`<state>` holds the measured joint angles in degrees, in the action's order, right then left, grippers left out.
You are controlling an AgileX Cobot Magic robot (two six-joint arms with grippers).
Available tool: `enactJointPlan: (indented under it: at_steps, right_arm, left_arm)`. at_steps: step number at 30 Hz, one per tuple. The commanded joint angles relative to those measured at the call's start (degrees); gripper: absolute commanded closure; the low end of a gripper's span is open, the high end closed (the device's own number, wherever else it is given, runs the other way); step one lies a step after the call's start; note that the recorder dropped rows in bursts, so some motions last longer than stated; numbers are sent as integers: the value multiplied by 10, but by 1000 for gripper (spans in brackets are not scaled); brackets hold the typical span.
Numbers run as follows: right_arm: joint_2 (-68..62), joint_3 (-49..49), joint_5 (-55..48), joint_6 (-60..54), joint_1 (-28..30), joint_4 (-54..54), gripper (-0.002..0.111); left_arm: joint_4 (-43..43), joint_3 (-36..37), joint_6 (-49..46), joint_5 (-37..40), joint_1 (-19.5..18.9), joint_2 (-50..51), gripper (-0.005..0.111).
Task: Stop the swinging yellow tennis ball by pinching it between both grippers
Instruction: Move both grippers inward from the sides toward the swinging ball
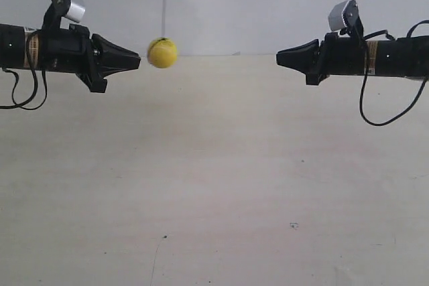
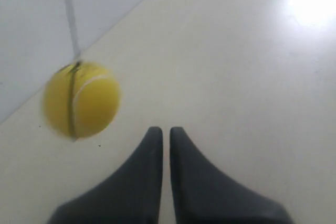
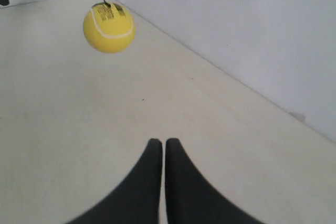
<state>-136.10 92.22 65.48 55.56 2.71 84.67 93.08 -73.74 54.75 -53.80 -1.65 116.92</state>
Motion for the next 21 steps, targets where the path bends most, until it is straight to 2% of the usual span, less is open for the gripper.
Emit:
enactJointPlan:
  at_steps: [1,10,17,21]
  right_arm:
    - [2,6,15,-2,-14,1,108]
    - [2,27,-56,-9,-67,31,108]
    - [1,45,-65,-3,-69,31,108]
    - [-4,45,-63,-3,-69,29,108]
  left_arm:
    - [-7,-13,8,-12,-1,19,102]
    - [-34,-16,-21,-16,-1,35,102]
    - [-37,-16,-25,17,-1,35,102]
    - [-37,-16,-25,7,1,35,102]
